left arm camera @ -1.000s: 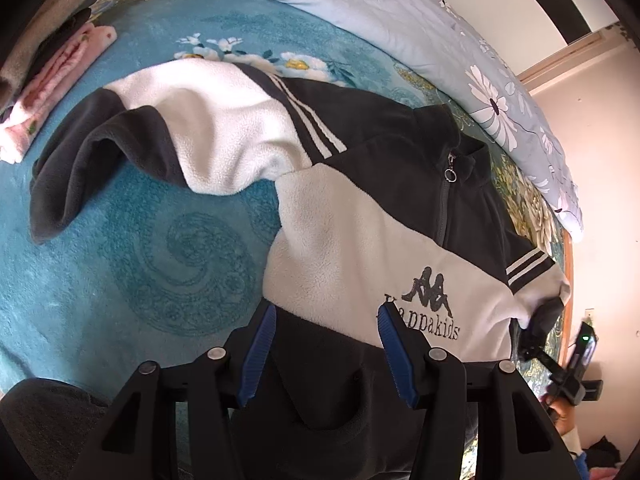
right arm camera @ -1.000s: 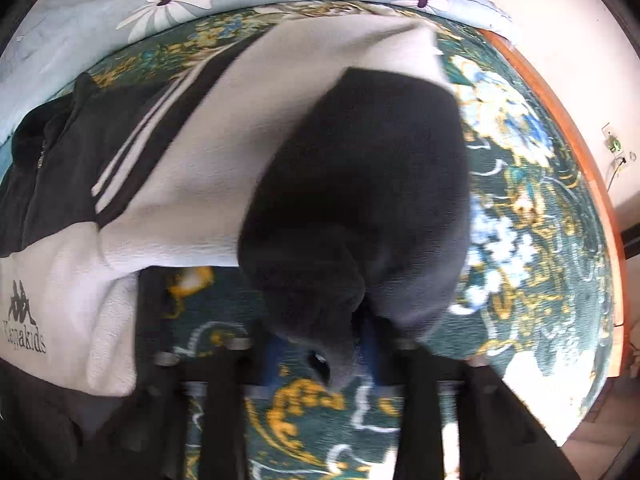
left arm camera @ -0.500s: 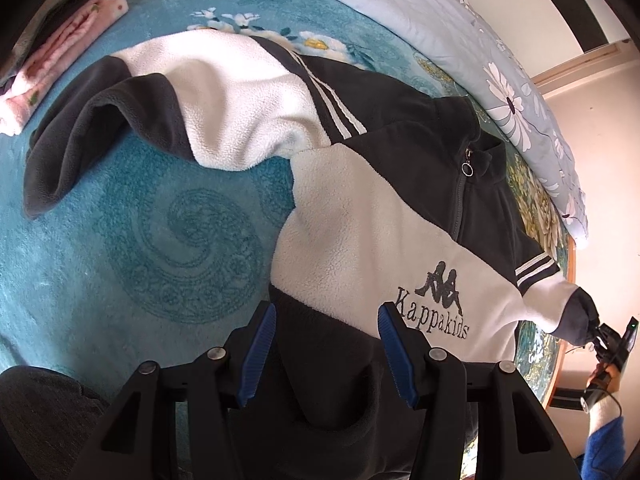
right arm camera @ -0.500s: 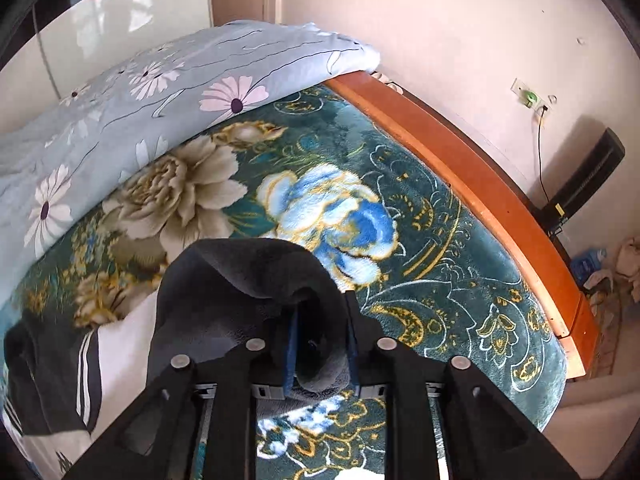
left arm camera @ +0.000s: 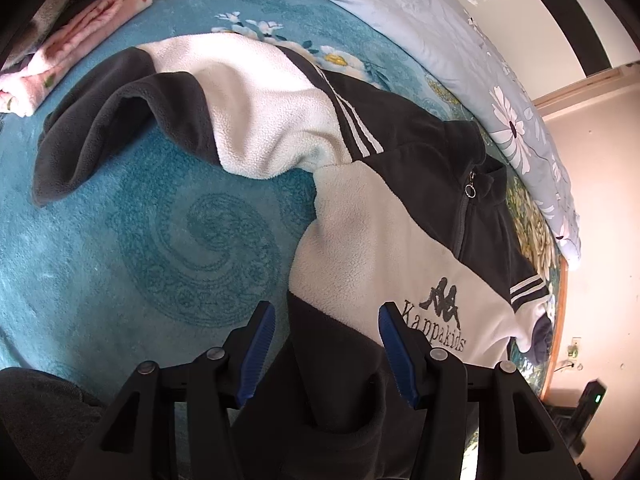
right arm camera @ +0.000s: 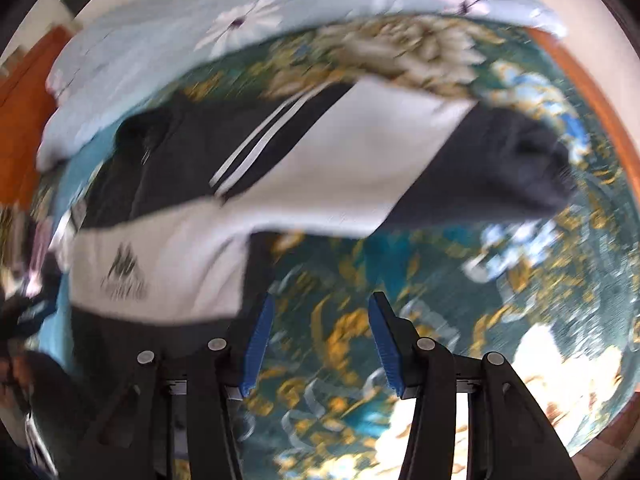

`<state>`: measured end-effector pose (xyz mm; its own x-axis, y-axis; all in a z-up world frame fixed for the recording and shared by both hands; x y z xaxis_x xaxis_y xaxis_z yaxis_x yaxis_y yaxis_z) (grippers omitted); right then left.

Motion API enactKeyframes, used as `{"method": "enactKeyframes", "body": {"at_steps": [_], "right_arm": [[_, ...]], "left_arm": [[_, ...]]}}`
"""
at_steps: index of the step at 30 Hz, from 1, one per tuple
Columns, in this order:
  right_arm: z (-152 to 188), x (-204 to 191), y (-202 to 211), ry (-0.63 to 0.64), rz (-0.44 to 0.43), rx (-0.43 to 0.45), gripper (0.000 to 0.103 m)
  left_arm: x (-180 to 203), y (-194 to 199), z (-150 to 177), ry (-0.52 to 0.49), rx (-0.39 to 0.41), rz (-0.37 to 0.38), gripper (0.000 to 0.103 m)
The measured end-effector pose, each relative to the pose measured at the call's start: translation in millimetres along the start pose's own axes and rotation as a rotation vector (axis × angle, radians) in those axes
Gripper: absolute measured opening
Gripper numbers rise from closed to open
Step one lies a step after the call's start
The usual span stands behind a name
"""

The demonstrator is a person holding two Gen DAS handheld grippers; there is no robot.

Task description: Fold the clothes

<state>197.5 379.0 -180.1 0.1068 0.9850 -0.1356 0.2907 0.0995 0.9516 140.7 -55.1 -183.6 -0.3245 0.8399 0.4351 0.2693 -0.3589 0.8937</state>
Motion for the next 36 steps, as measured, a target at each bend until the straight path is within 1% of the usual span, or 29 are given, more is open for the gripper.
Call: {"method": "enactKeyframes", "body": {"at_steps": [5,7,8,9,10,11,13,16,18,20,22,25,27,28,30,34,36], "right_arm": [[95,-87,-34,0.216,-0.118,-0.193,0.05],[111,-92,-44,0.263,-0.054,-0.22,0.05],[113,-91,-47,0.247,-0.042,-0.221,0.05],[114,-92,-49,0.208,-0.052,-0.225,0.048],[115,-93,-51,0.166,-0.064,-0.23,0.041],[115,-96,-51,0.146,-0.068,-0.234,0.027],[115,-101,-48,0.144,-0.052,-0.234,0.009],[113,-100,-32,0.161,-0.004,-0.22,0.008],[115,-86,-16,0.121,0.016,-0.209,0.007],[125,-64,-4,0.065,0.034,-0.213,0.006],[139,-46,-4,0.032,0.065,-0.231,0.006],[138,-39,-8,-0.007,0.083,-0.227,0.006],[137,-35,-10,-0.029,0.087,-0.233,0.006],[135,-35,-9,-0.034,0.078,-0.231,0.006],[129,-35,-5,-0.029,0.062,-0.219,0.007],[120,-35,4,-0.043,0.023,-0.205,0.007],[117,-34,7,-0.045,0.003,-0.194,0.007]], "left_arm": [[-3,-4,10,-0.007,-0.018,0.014,0.058],[-3,-1,12,-0.015,-0.015,0.023,0.058],[-3,1,12,-0.016,-0.006,0.027,0.058],[-3,2,12,-0.017,0.001,0.031,0.058],[-4,3,12,-0.01,0.001,0.041,0.058],[-4,4,12,-0.004,0.002,0.051,0.058],[-5,6,13,0.007,0.0,0.073,0.058],[-10,12,14,0.019,-0.002,0.097,0.058],[-14,17,14,0.034,0.001,0.115,0.058],[-18,19,14,0.048,-0.004,0.127,0.062],[-20,15,17,0.054,-0.032,0.133,0.063],[-16,6,25,0.027,-0.097,0.127,0.063],[-12,-5,34,-0.009,-0.162,0.115,0.063],[-12,-11,38,-0.016,-0.196,0.103,0.063],[-14,-21,47,-0.033,-0.246,0.055,0.063],[-5,-29,70,-0.174,-0.335,-0.035,0.062],[1,-33,82,-0.259,-0.368,-0.075,0.061]]}}
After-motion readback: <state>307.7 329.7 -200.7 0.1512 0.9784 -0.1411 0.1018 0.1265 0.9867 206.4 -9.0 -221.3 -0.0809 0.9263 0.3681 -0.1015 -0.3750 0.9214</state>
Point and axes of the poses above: each gripper's, at about its wrist camera, not at the fingertips, and y roughly against the way its jaws point, x to its right, z to its underside, the point moved 10 cm from there along -y, roughly the way its jaws point, and after that the axes turned 1 degree about y, right-handed, at the moved point
